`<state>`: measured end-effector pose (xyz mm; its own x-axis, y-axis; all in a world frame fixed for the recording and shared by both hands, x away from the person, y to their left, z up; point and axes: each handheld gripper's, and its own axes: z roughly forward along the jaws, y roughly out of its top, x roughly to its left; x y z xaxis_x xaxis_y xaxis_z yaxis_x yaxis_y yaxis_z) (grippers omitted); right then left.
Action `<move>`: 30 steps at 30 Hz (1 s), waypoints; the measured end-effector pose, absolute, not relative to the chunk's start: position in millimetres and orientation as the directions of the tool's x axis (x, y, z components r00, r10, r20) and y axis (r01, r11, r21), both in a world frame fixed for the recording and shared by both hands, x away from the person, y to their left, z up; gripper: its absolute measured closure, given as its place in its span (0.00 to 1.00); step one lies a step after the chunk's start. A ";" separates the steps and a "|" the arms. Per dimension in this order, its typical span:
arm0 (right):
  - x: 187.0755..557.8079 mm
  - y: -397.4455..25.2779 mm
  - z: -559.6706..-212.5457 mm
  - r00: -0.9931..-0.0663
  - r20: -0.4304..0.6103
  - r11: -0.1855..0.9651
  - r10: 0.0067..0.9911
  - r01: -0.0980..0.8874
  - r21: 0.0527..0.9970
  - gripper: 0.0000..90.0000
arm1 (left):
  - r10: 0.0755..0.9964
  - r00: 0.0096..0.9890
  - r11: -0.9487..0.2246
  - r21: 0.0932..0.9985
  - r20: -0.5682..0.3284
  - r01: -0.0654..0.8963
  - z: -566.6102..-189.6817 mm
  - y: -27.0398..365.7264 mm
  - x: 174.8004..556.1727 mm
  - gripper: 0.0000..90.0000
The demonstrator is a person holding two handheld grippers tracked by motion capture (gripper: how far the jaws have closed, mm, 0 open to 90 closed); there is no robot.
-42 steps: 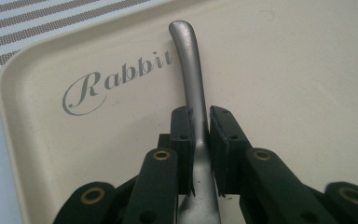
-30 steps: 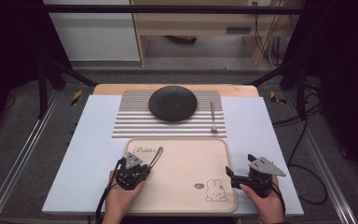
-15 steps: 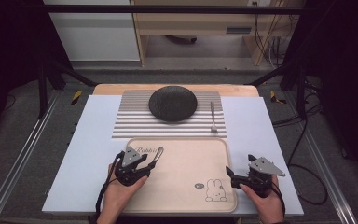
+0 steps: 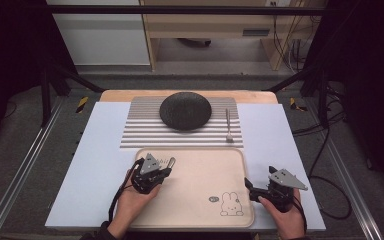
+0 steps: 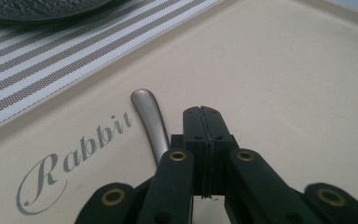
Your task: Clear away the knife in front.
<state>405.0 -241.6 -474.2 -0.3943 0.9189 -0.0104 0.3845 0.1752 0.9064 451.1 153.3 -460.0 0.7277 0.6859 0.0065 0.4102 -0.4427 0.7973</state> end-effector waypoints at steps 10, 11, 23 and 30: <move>404.6 -241.0 -474.1 -0.397 -0.012 0.177 0.918 0.382 0.907 0.05 | 0.674 0.735 -0.517 0.754 0.067 0.405 -469.4 147.6 452.9 1.00; 404.7 -240.8 -474.1 -0.397 -0.013 0.178 0.918 0.383 0.906 0.05 | 0.675 0.735 -0.520 0.750 0.068 0.408 -470.3 147.5 454.3 1.00; 404.5 -241.4 -473.7 -0.398 -0.010 0.175 0.917 0.381 0.908 0.05 | 0.684 0.726 -0.534 0.725 0.068 0.435 -476.0 148.3 459.1 1.00; 404.8 -241.3 -474.1 -0.397 -0.011 0.176 0.918 0.382 0.907 0.05 | 0.708 0.704 -0.521 0.719 0.064 0.459 -474.9 157.5 461.7 1.00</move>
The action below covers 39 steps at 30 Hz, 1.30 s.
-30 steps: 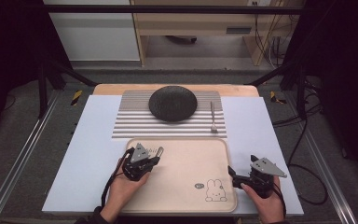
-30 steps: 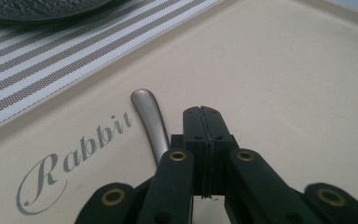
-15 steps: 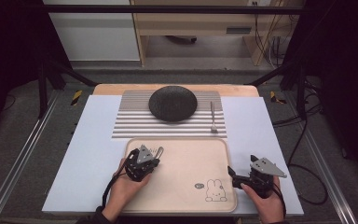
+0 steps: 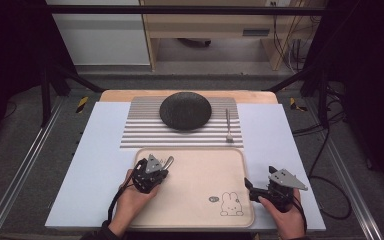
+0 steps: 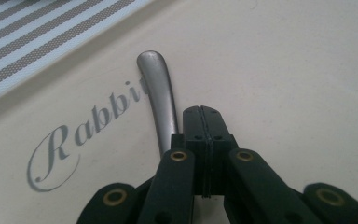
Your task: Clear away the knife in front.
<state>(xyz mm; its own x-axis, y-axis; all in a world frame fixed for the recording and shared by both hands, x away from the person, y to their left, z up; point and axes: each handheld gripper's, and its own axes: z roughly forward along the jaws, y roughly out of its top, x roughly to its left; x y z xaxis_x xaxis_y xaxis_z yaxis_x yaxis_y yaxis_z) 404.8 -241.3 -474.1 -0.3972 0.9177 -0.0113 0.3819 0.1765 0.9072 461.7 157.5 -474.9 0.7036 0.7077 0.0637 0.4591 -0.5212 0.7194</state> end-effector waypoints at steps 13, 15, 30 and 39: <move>405.3 -241.2 -474.6 -0.396 -0.010 0.176 0.918 0.385 0.906 0.05 | 0.736 0.675 -0.508 0.707 0.059 0.492 -473.0 179.3 466.6 1.00; 405.3 -241.2 -474.6 -0.396 -0.010 0.176 0.918 0.386 0.906 0.05 | 0.738 0.672 -0.504 0.708 0.057 0.494 -473.0 180.4 466.9 1.00; 405.1 -241.6 -474.2 -0.401 -0.010 0.178 0.916 0.382 0.907 0.05 | 0.770 0.637 -0.475 0.710 0.049 0.519 -473.2 198.7 456.9 1.00; 404.8 -241.7 -473.9 -0.401 -0.010 0.177 0.916 0.382 0.907 0.05 | 0.791 0.611 -0.445 0.715 0.032 0.539 -473.6 208.3 450.3 1.00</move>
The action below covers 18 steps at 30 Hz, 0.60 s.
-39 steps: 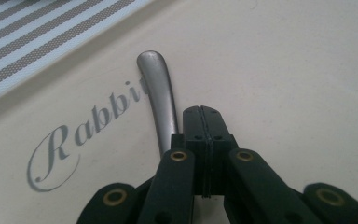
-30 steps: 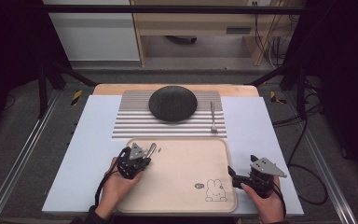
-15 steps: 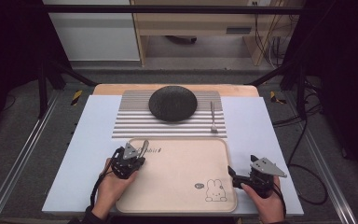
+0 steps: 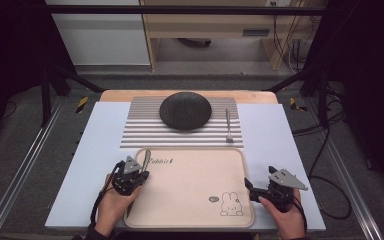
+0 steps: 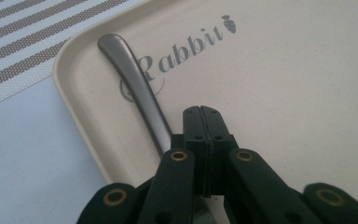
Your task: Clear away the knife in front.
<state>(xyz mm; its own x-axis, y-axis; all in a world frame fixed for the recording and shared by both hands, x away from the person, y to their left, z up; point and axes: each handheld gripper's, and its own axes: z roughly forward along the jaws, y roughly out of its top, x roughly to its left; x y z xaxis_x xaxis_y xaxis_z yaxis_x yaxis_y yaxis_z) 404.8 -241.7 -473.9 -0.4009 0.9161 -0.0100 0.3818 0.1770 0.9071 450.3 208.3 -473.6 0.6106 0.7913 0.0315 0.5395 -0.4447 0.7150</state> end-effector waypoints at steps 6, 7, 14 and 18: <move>404.8 -241.6 -474.0 -0.401 -0.010 0.177 0.916 0.382 0.907 0.05 | 0.798 0.603 -0.432 0.718 0.022 0.546 -473.8 212.0 449.0 1.00; 404.8 -241.6 -474.0 -0.401 -0.011 0.178 0.916 0.382 0.907 0.06 | 0.798 0.603 -0.433 0.718 0.023 0.545 -473.8 212.1 448.9 1.00; 404.7 -241.3 -473.8 -0.403 -0.011 0.178 0.915 0.380 0.908 0.05 | 0.804 0.594 -0.393 0.766 0.018 0.509 -470.5 215.6 449.0 1.00; 404.7 -241.2 -473.8 -0.404 -0.013 0.180 0.915 0.379 0.908 0.05 | 0.812 0.583 -0.360 0.805 0.022 0.471 -467.1 218.9 448.4 1.00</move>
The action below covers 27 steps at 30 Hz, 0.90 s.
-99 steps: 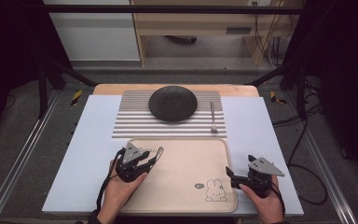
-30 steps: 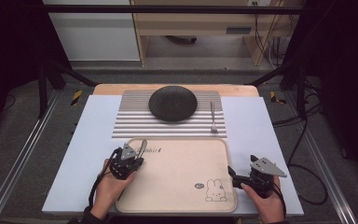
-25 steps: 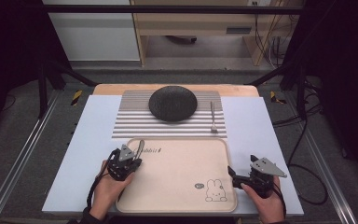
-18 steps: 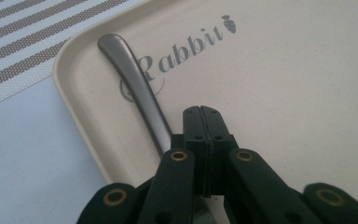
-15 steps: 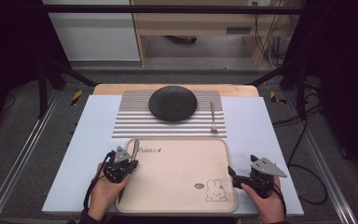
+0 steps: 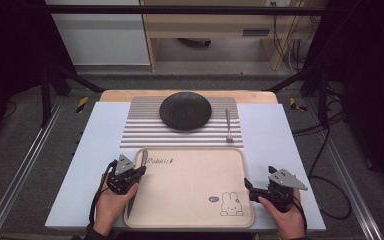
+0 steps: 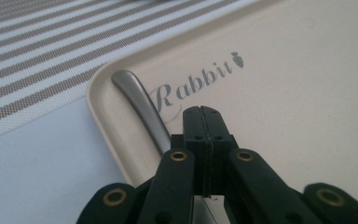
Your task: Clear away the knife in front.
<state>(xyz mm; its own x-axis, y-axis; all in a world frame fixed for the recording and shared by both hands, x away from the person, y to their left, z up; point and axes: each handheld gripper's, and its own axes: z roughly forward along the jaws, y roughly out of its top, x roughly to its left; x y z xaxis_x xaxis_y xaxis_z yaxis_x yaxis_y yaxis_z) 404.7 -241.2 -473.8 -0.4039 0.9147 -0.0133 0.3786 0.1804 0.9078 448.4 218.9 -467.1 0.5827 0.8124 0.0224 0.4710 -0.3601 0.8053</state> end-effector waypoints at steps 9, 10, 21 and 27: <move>404.7 -241.2 -473.7 -0.404 -0.016 0.182 0.914 0.377 0.908 0.05 | 0.825 0.561 -0.323 0.868 0.064 0.377 -463.7 221.9 446.6 0.79; 404.7 -241.2 -473.8 -0.405 -0.015 0.182 0.914 0.378 0.908 0.05 | 0.829 0.556 -0.315 0.876 0.066 0.365 -463.2 222.1 446.5 0.72; 404.7 -241.1 -474.0 -0.406 -0.017 0.186 0.914 0.379 0.907 0.06 | 0.858 0.510 -0.216 0.938 0.051 0.269 -458.1 223.8 447.6 0.18; 404.5 -241.1 -474.0 -0.407 -0.018 0.187 0.913 0.378 0.907 0.06 | 0.870 0.491 -0.192 0.939 0.029 0.284 -459.0 227.8 448.3 0.10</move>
